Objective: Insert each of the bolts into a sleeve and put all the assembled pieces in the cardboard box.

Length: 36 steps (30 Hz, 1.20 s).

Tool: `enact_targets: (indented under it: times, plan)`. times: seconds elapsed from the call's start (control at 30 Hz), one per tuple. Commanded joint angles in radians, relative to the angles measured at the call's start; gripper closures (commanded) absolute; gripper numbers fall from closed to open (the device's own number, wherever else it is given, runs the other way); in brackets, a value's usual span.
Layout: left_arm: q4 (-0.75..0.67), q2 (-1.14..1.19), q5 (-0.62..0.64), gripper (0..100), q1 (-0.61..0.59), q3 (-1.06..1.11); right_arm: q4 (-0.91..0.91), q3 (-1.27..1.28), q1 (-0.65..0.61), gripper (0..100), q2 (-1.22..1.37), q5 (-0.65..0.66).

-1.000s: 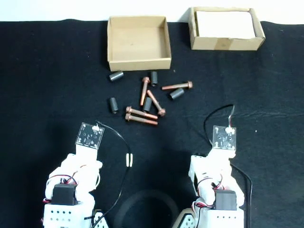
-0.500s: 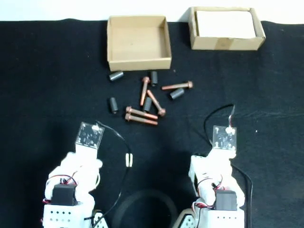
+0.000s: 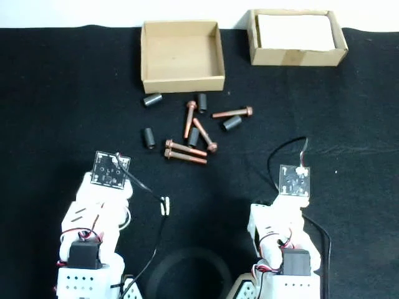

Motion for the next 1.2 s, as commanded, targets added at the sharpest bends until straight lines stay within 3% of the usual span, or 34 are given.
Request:
enact_targets:
  times: [0.0, 0.27, 0.37, 0.57, 0.87, 1.0, 1.17]
  plan:
    - [0.046, 0.001, -0.003, 99, 0.005, 0.016, -0.002, 0.124, 0.008, 99.2, -0.010, -0.005]
    - [0.408, -0.007, 0.000, 99, 0.004, 0.016, -0.001, 0.124, 0.008, 99.2, -0.010, -0.005]
    - [0.381, -0.007, -0.003, 99, 0.004, 0.016, -0.002, 0.124, 0.008, 99.2, -0.010, -0.005]
    - [0.144, 0.001, -0.003, 99, 0.007, 0.016, -0.004, 0.124, 0.008, 99.2, -0.010, -0.005]
    - [0.476, 0.001, -0.003, 99, 0.004, 0.016, -0.004, 0.124, 0.008, 99.2, -0.010, -0.003]
    - [0.476, -0.005, -0.003, 99, 0.005, 0.016, -0.004, 0.124, 0.008, 99.2, -0.010, -0.003]
    - [0.362, -0.001, -0.003, 99, 0.010, 0.016, -0.004, 0.124, 0.008, 99.2, -0.010, -0.003]
